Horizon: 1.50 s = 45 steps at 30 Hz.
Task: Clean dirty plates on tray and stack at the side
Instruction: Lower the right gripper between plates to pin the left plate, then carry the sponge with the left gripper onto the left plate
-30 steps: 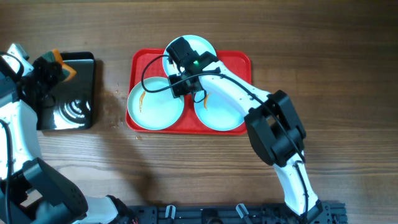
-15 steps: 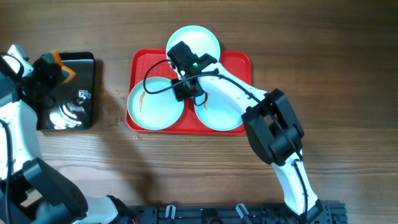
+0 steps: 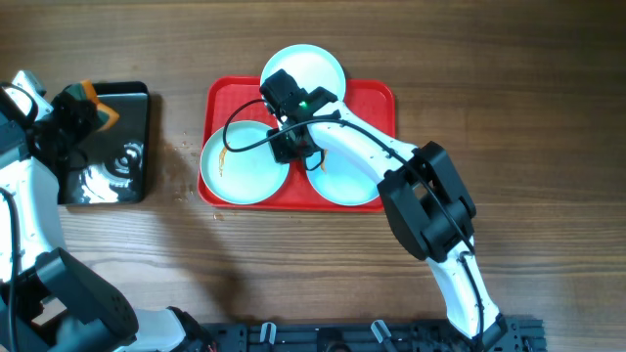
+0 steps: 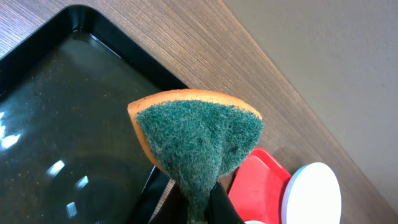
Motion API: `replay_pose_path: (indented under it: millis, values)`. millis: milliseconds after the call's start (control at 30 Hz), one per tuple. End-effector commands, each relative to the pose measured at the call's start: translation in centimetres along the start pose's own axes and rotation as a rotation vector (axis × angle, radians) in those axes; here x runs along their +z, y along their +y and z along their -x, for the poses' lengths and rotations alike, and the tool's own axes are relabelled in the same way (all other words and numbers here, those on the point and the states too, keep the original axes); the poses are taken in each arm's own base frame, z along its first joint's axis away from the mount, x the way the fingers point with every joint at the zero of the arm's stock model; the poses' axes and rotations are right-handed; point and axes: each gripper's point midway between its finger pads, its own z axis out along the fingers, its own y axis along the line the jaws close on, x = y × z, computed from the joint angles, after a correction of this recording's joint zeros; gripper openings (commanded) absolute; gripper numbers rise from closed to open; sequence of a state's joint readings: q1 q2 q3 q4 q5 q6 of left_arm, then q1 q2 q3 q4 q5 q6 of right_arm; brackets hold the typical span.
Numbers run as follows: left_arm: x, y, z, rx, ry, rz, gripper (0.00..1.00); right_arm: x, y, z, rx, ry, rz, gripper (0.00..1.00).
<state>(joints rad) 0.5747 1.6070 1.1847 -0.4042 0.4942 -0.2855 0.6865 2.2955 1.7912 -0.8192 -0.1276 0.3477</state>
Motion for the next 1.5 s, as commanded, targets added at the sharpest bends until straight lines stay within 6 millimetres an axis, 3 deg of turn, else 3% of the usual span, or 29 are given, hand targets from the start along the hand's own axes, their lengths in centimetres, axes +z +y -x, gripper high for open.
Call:
replay_pose_path:
  millis: [0, 267, 333, 433, 533, 633, 767, 933, 1033, 1100, 1233, 1333, 1467]
  values:
    - [0.2, -0.3, 0.1, 0.033, 0.000, 0.000, 0.04, 1.1, -0.5, -0.6, 0.005, 0.025, -0.026, 0.11]
    - [0.2, -0.3, 0.0, 0.052, 0.001, -0.003, 0.04, 1.3, -0.6, -0.7, 0.005, 0.025, -0.026, 0.11]
    - [-0.1, -1.7, -0.2, 0.063, 0.014, -0.076, 0.04, 1.5, -0.7, -0.9, 0.007, 0.030, -0.028, 0.05]
    - [-1.8, -5.4, 0.2, 0.164, -0.004, -0.243, 0.04, 2.0, -1.0, -1.5, 0.025, 0.052, -0.036, 0.04]
    - [-2.8, -6.4, 0.6, 0.214, -0.033, -0.259, 0.04, 2.0, -1.0, -1.4, 0.027, 0.048, -0.035, 0.04]
    - [-2.6, -5.9, 0.4, 0.240, -0.032, -0.234, 0.04, 2.0, -0.9, -1.3, 0.029, 0.044, -0.033, 0.04]
    - [-0.1, -3.4, -0.8, 0.207, 0.026, -0.131, 0.04, 2.0, -0.9, -1.3, 0.030, 0.044, -0.033, 0.05]
    - [2.3, -2.9, -2.8, 0.177, 0.111, -0.163, 0.04, 2.0, -0.9, -1.3, 0.030, 0.043, -0.033, 0.04]
    - [0.5, -4.3, -1.3, 0.180, 0.071, -0.227, 0.04, 2.0, -1.0, -1.5, 0.030, 0.049, -0.035, 0.04]
    - [-2.4, -7.1, -0.1, 0.215, 0.030, -0.349, 0.04, 2.0, -0.9, -1.4, 0.030, 0.046, -0.034, 0.04]
    - [-5.5, -9.5, 0.4, 0.265, -0.017, -0.417, 0.04, 2.0, -0.8, -1.0, 0.033, 0.030, -0.028, 0.04]
    - [-3.6, -8.2, -1.1, 0.226, 0.039, -0.326, 0.04, 2.0, -0.8, -0.9, 0.045, 0.027, -0.027, 0.04]
    - [0.0, -8.0, -6.8, 0.153, 0.257, -0.318, 0.04, 2.0, -0.8, -1.0, 0.048, 0.030, -0.028, 0.04]
